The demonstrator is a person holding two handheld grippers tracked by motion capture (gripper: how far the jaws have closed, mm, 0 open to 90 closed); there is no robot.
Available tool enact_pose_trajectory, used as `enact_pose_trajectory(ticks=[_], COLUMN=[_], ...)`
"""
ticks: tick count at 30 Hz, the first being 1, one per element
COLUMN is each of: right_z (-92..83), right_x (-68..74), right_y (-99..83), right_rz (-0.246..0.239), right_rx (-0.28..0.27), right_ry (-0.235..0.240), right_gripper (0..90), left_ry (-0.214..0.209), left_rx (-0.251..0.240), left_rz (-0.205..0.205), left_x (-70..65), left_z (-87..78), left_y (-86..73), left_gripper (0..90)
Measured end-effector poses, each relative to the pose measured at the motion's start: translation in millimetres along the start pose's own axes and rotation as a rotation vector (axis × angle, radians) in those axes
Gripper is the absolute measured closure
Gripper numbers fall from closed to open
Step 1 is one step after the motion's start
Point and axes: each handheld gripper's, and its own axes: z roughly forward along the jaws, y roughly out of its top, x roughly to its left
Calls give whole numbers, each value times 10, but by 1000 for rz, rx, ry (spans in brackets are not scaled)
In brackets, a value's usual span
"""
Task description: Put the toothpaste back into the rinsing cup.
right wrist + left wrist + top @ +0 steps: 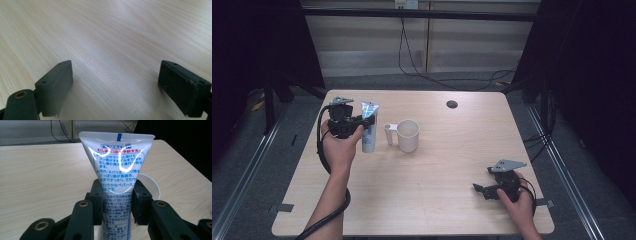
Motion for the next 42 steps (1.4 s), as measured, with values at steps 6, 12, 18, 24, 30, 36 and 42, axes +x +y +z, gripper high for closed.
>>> enact_pose_trajectory(ticks=[6,12,18,24,30,36,42], right_z=[1,0,1,1,1,1,1], right_x=[0,0,-1,-1,-1,-1,-1], right_y=[0,0,0,0,0,0,0], right_rz=[-1,0,-1,-1,-2,-2,-2], right_rx=[-1,0,-1,-1,-1,-1,-1], right_ry=[1,0,0,0,0,1,1], right_gripper=[123,122,122,122,122,123,122], left_ry=[0,-1,-7,-15,-19,-30,-33], left_rx=[-11,-36,-46,-59,-61,-66,-71], left_rz=[0,7,11,23,37,47,57], left_x=[-35,-96,-135,-199,-261,-346,-414], left_z=[25,39,70,100,124,176,237], left_y=[65,133,177,231,281,339,366], left_gripper=[673,672,671,671,670,670,671])
